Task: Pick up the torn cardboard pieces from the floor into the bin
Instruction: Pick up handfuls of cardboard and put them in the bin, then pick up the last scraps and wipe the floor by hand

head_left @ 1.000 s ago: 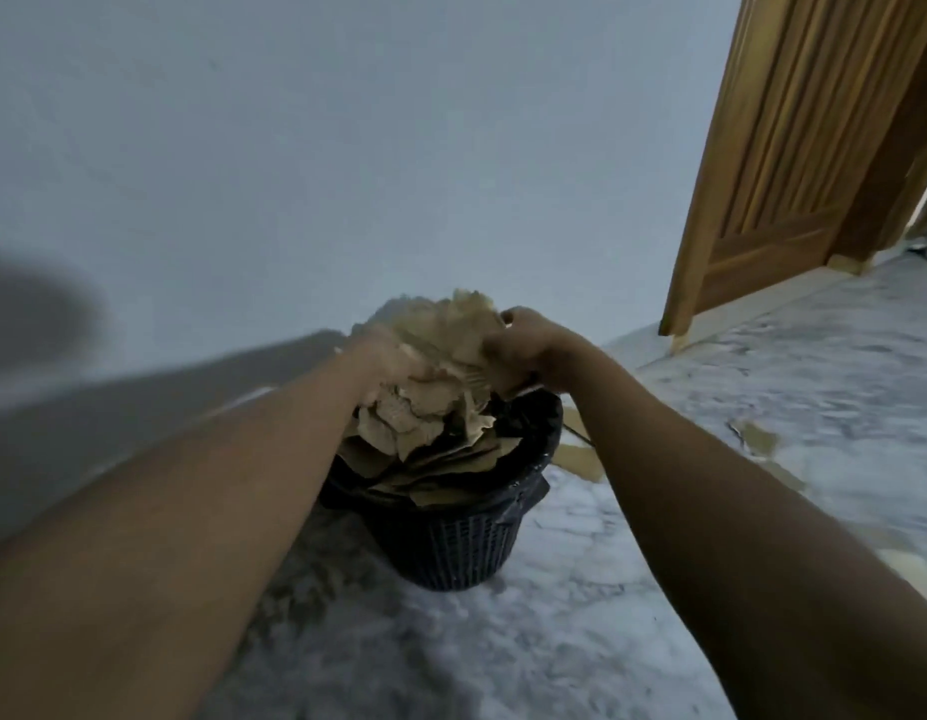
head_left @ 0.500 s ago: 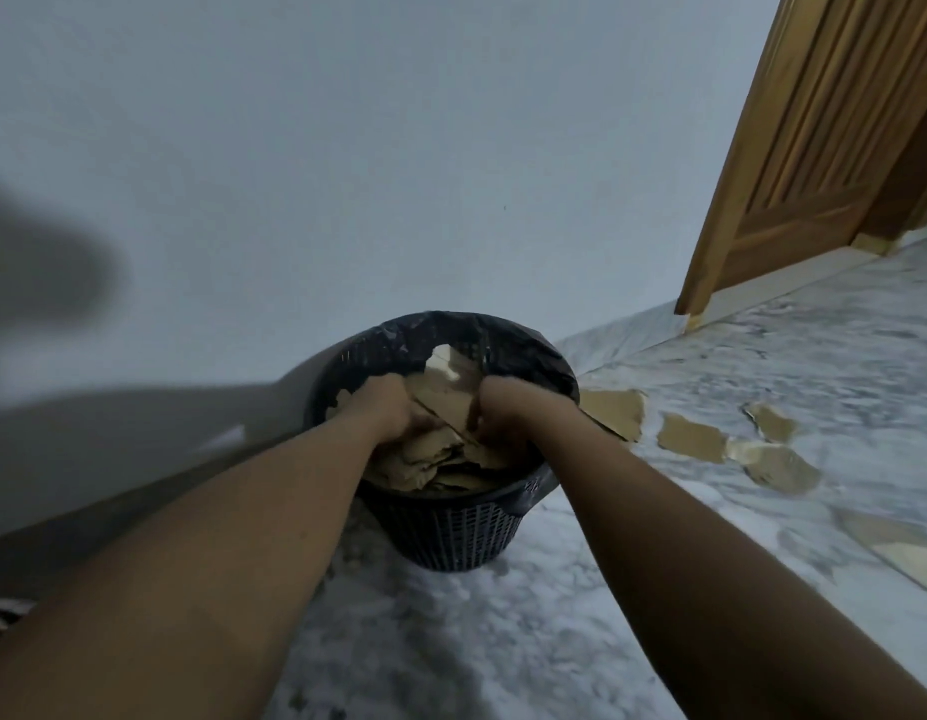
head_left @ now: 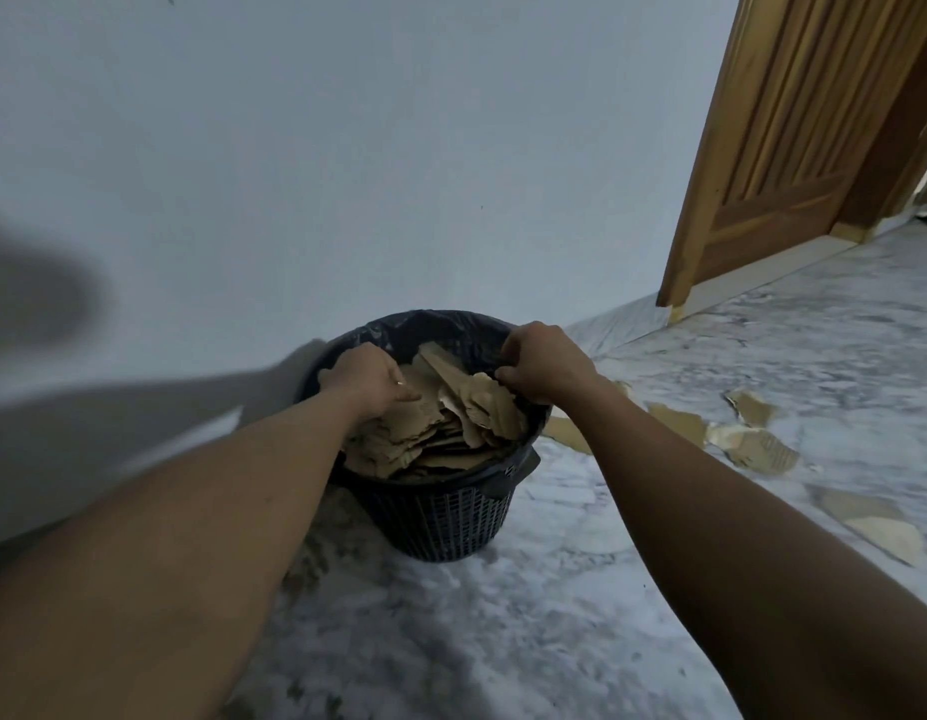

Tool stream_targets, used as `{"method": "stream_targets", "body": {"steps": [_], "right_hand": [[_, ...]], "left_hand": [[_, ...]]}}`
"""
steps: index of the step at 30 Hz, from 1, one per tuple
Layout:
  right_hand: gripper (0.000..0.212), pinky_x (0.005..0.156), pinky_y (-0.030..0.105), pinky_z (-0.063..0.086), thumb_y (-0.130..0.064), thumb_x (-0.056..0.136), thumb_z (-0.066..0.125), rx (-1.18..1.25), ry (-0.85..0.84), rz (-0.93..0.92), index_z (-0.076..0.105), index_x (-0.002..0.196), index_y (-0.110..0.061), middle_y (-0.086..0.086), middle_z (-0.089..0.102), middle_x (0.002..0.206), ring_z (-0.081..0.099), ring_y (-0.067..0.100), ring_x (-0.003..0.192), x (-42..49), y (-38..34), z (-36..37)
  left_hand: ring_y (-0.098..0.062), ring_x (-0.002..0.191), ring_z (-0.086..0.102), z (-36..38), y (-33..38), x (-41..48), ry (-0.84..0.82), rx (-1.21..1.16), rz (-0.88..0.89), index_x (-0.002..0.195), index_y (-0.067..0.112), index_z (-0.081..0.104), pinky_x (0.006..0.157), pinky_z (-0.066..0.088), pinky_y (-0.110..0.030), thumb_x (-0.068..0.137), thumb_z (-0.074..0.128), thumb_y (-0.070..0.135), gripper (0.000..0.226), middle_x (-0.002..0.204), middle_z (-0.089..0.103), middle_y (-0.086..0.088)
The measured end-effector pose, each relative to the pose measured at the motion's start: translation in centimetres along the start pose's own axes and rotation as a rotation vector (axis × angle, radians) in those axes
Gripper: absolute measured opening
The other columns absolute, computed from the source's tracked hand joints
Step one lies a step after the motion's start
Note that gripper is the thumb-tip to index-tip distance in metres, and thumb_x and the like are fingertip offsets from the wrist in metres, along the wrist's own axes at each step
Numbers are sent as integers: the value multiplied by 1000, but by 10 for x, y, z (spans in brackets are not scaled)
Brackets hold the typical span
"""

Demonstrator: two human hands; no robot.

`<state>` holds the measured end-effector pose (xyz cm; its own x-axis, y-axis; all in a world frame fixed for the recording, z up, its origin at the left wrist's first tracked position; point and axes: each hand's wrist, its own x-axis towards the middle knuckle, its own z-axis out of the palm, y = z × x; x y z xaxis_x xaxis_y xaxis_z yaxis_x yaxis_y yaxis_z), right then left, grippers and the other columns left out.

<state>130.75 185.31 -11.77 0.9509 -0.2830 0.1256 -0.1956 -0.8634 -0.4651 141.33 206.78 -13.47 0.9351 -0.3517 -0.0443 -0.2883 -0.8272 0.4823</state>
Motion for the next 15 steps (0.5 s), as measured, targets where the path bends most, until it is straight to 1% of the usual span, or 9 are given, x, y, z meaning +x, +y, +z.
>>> {"method": "stream_targets", "body": {"steps": [1,2,3,5,7,10,12,13,15], "right_hand": [[22,79,41,58,-27,82,72,13,-2,-1,73,99,-15,4,72,98,65,21,92,-4,2,-2],[23,80,42,59,-29,82,72,26,0,-4,74,100,-14,4,72,98,65,21,92,-7,3,-4],[23,80,43,59,-30,82,73,40,5,-4,74,99,-14,4,72,98,66,21,92,-9,4,-5],[24,81,43,58,-31,83,73,64,20,3,74,99,-13,5,73,98,66,22,91,-13,6,-9],[24,81,43,59,-31,84,73,88,38,13,73,99,-12,5,73,97,67,21,90,-14,7,-13],[25,82,43,59,-31,85,74,92,32,8,74,99,-10,8,73,96,67,22,89,-16,5,-17],[25,81,44,59,-32,85,74,84,24,10,74,95,-9,9,74,93,68,22,87,-17,5,-17],[25,80,44,59,-33,85,74,79,21,14,74,93,-9,9,74,92,68,23,86,-17,5,-17],[29,78,45,60,-37,85,73,72,12,20,74,90,-8,10,74,89,69,23,83,-17,4,-17]], "left_hand": [[-14,101,60,0,2,-2,-20,-7,1,63,27,74,104,38,-54,74,83,41,20,77,70,17],[-14,104,60,-1,4,-4,-43,-35,15,63,28,75,106,36,-53,77,81,38,19,79,70,18],[-15,105,61,0,3,-4,-61,-69,33,62,28,75,106,39,-52,77,81,36,18,80,70,17],[-16,97,66,-3,4,-6,-81,-118,59,61,26,74,99,49,-45,75,83,31,18,78,72,10],[-16,86,68,-6,9,-8,-68,-113,69,62,19,74,91,55,-40,71,86,30,19,73,73,4],[-21,83,67,-6,12,-8,-30,-58,81,58,18,69,81,57,-39,67,88,40,31,70,70,2],[-21,75,64,-6,13,-9,3,-39,87,59,18,65,72,54,-34,75,81,45,35,67,65,3],[-20,72,64,-5,11,-8,20,-40,89,61,19,65,71,54,-34,80,76,46,36,67,66,2],[-19,77,69,-4,8,-9,13,-50,95,66,23,70,79,57,-39,89,67,45,32,79,73,-2]]}}
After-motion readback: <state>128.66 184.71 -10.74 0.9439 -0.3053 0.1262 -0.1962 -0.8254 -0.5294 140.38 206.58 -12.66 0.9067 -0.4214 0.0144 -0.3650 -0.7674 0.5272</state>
